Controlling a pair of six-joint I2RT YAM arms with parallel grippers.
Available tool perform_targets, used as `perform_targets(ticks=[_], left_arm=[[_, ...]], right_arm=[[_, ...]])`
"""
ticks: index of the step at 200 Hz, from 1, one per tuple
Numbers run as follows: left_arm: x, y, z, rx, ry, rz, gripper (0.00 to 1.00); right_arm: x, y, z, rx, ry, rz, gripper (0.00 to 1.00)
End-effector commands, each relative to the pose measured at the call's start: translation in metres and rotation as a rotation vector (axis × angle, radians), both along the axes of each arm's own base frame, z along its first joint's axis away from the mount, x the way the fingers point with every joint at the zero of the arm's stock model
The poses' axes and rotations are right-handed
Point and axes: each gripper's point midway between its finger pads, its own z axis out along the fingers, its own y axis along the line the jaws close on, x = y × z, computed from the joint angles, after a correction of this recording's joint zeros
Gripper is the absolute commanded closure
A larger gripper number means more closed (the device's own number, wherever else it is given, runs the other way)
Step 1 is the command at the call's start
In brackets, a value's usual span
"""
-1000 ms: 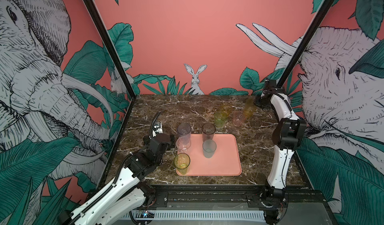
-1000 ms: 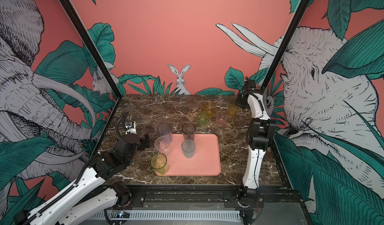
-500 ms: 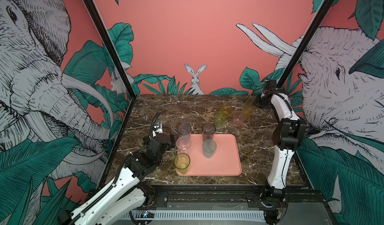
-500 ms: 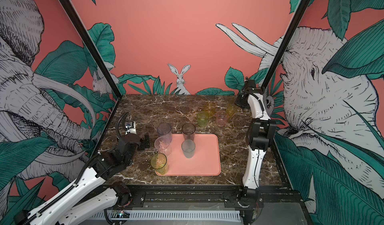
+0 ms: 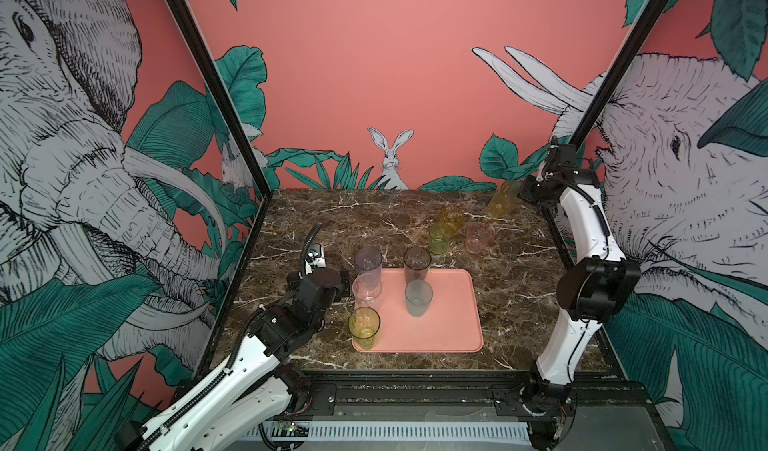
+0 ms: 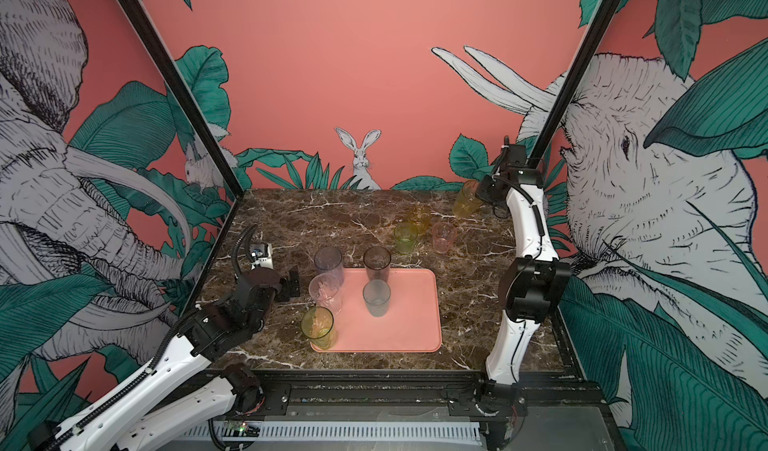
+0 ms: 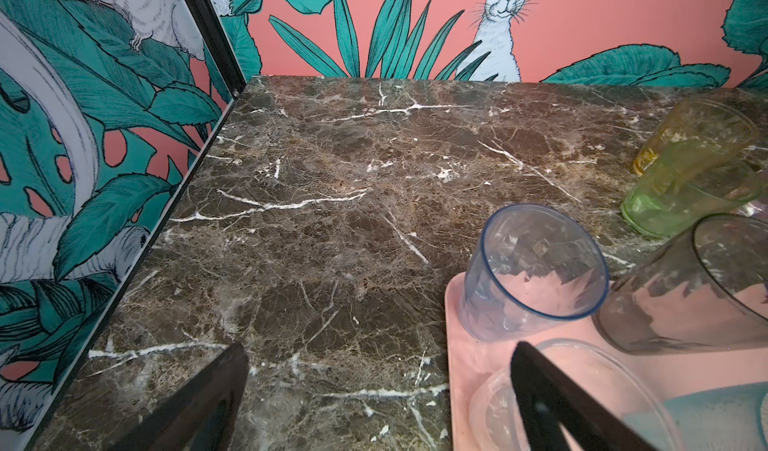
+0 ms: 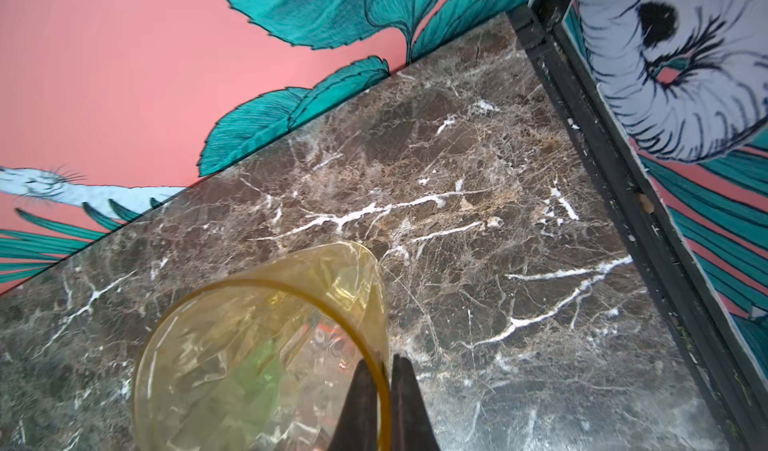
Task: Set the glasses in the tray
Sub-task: 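Lift the amber glass and carry it toward the tray with the right gripper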
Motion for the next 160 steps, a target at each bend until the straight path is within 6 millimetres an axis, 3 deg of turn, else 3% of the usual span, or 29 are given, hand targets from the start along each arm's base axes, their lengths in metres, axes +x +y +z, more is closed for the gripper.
perform_targets(ticks=[1,41,81,89,92,99,160], left_arm=[[-0.001,0.002,0.002,-0.016,-0.006,0.013,0.01],[-0.001,0.002,0.003,-0.02,-0.006,0.006,0.01],[-0.002,0.002,0.005,-0.028,-0.012,0.003,0.01],[-0.002,0.002,0.006,-0.03,-0.013,0.003,0.01],[-0.002,0.002,0.006,-0.029,-0.013,0.002,0.01],[-0.002,0.002,0.005,-0.028,-0.012,0.001,0.01],[0.0,-0.001,0.006,-0.033,-0.015,-0.006,0.01]], right_arm=[[-0.017,0.019,0.027,0.003,-0.036,0.051,1.0],[-0.05,0.041,0.047,-0.02,-0.054,0.101,1.0],[-0.088,0.051,0.066,-0.12,-0.069,0.129,1.0],[-0.092,0.053,0.062,-0.141,-0.055,0.138,1.0],[-0.1,0.054,0.072,-0.146,-0.082,0.14,1.0],[-0.108,0.055,0.076,-0.157,-0.092,0.146,1.0],[-0.164,0.067,0.07,-0.214,-0.069,0.201,1.0]])
